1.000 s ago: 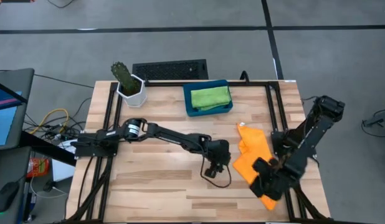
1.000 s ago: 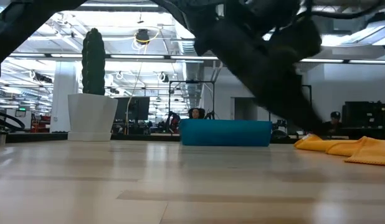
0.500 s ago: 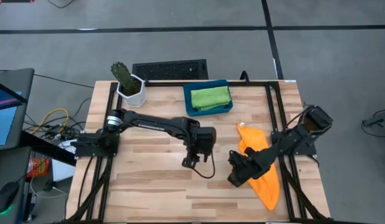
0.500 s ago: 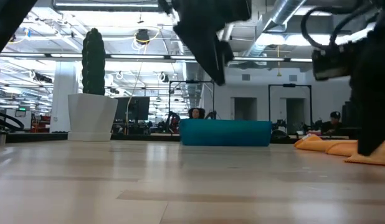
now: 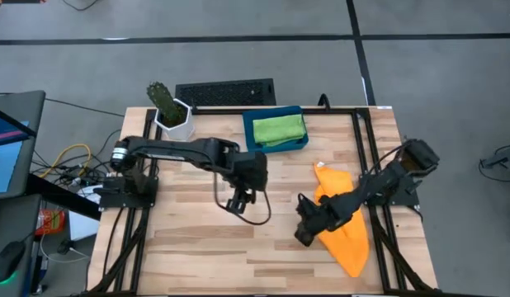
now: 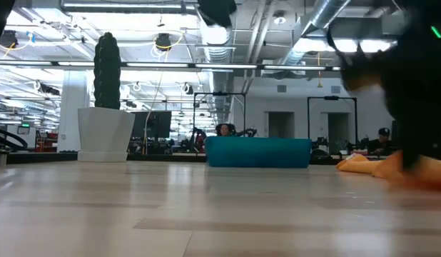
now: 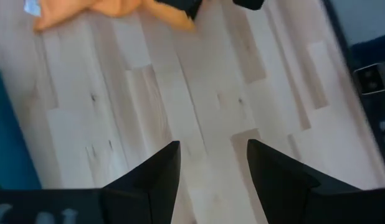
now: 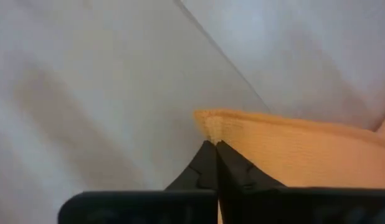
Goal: Fold microfiber towels
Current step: Fold the orange microfiber cloth
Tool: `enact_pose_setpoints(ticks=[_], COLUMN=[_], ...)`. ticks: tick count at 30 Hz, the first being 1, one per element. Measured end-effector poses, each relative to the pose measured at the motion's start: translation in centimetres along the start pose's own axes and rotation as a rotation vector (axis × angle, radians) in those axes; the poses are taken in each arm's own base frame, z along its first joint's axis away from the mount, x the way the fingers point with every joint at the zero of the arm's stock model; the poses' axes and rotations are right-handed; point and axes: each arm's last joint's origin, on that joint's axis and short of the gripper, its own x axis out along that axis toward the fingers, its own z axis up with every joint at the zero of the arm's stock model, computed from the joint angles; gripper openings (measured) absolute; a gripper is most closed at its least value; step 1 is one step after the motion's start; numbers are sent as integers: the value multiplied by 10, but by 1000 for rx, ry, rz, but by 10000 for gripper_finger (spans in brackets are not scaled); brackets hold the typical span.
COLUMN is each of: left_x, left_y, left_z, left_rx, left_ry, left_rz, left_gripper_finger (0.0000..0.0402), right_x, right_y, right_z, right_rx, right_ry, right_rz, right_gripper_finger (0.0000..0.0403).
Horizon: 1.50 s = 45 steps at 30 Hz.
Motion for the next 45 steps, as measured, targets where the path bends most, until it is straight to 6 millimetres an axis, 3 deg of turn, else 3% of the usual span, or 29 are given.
enact_pose_setpoints(ticks=[3, 6, 9, 11, 15, 20, 25, 30, 34, 38, 45], left_x=[-22, -39, -43, -37, -12, 36, 75, 101, 126, 158, 195], left_y=[-4, -7, -8, -7, -4, 2, 5, 7, 9, 9, 18], left_z=[-3, -5, -6, -7, -11, -19, -36, -59, -70, -66, -49], left_rx=[-9, -8, -1, 5, 11, 28, 128, 278, 334, 396, 486], left_ry=[-42, -80, -98, -100, -130, -261, -418, -480, -449, -407, -348], left_rz=[6, 25, 36, 39, 42, 60, 100, 193, 160, 185, 262], left_gripper_finger=[178, 178, 178, 178, 178, 178, 180, 190, 196, 197, 197], right_x=[-36, -65, -93, -101, -113, -121, -126, -129, -132, -135, -136], right_y=[10, 20, 32, 38, 53, 60, 61, 65, 69, 73, 74], right_z=[18, 24, 20, 10, -21, -61, -87, -92, -92, -91, -93], right_rx=[-16, -33, -70, -108, -104, -43, 10, 21, -25, -52, -59], right_ry=[-97, -169, -226, -226, -193, -178, -186, -187, -187, -196, -179], right_rz=[137, 216, 304, 330, 414, 454, 479, 525, 572, 615, 639], right_gripper_finger=[7, 8, 5, 6, 5, 6, 6, 6, 6, 6, 6])
